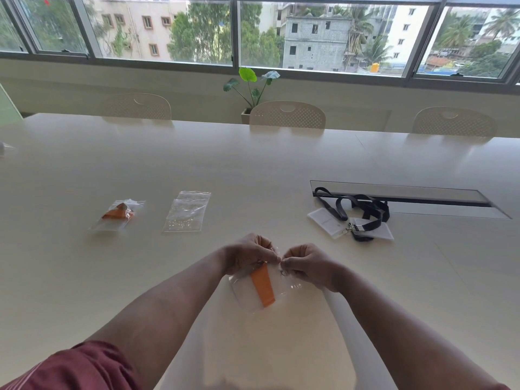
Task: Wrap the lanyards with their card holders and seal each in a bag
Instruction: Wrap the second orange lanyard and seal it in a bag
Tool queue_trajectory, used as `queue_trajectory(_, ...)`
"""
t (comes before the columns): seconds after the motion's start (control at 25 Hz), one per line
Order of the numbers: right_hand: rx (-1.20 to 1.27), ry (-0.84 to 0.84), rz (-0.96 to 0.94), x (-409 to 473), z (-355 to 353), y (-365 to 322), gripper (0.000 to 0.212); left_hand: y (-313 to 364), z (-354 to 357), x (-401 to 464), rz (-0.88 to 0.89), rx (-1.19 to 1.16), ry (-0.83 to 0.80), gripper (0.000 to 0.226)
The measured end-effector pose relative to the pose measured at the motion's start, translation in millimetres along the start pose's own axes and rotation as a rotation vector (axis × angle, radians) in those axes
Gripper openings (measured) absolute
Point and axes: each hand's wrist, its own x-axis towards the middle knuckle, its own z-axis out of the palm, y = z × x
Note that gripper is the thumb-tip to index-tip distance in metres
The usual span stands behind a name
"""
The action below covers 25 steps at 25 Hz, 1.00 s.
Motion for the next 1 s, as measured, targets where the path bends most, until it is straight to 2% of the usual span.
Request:
queue_trajectory(0.36,-0.020,-0.031,-0.029,-2.0,-1.6,0.7,0.013,-0.4,-3.0,0.5,-0.017,0.014,-0.028,0.013)
queue_trajectory(0.52,-0.004,-0.015,-0.025,-2.9,-1.3,-0.9,0.014,-1.6,2.4,-0.2,0.013,-0.033,0.021,0.015)
queue_trajectory(0.64,0.010,-0.006,-0.021,-3.4,-2.0,-3.4,0.016,-4.4,3.9,0.3,0.046,-0.089,0.056,0.008)
queue_trajectory(1.0,0.040,-0.007,-0.037,-2.6,-4.9,0.8,0.017,-8.1,4.4,-0.5,0.042,-0.235,0.100,0.025)
